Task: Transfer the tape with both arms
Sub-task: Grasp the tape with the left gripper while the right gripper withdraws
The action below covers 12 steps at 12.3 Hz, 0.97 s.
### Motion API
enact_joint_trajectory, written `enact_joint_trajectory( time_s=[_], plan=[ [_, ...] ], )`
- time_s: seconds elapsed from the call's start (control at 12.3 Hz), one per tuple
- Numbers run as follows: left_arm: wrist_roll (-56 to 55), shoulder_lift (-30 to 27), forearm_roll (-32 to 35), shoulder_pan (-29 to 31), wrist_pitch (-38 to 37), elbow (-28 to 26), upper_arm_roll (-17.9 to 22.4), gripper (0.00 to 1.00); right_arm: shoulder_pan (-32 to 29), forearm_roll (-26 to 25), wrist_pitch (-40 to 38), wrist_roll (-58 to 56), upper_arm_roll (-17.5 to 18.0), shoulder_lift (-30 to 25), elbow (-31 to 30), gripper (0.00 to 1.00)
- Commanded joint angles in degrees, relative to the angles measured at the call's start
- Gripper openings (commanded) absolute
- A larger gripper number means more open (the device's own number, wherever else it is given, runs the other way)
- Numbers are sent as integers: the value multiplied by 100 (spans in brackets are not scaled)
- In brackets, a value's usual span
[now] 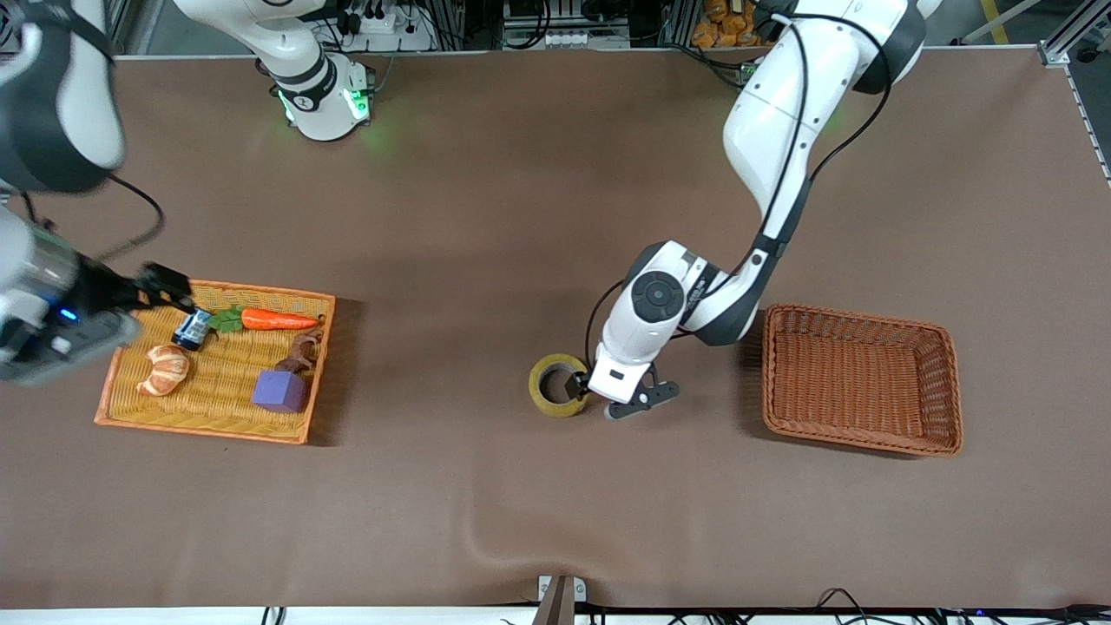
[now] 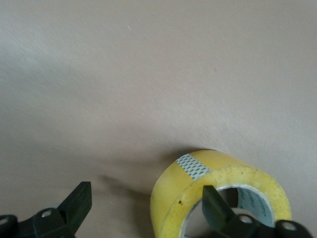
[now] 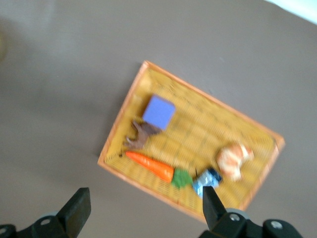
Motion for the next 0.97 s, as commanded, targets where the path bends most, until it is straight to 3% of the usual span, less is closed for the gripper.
enact_joint_trajectory(
  time_s=[0.0, 0.16, 0.49, 0.57, 0.65, 0.73, 0.89],
  plan=[
    [-261, 47, 4, -194, -36, 175, 100, 100, -116, -114, -653, 1153, -10, -566, -357, 100],
    [-261, 56, 12, -255, -45, 167, 100, 100, -116, -70, -911, 1727, -10, -673, -278, 100],
    [-252, 179, 205, -606, -36, 131, 275, 74, -484, 53, -990, 1746, 139, -874, -190, 100],
    [-252, 179, 275, -633, -45, 123, 284, 53, -529, 71, -1138, 1746, 148, -1005, -190, 100],
    [-243, 223, 285, -633, -36, 123, 293, 17, -642, 106, -1183, 1755, 201, -1102, -190, 100],
    [-209, 214, 294, -616, -45, 123, 302, 0, -817, 184, -1253, 1755, 323, -1173, -190, 100],
    [-173, -100, 398, -485, -202, 70, 424, 0, -959, 482, -1237, 1755, 368, -1165, -173, 100]
  ],
)
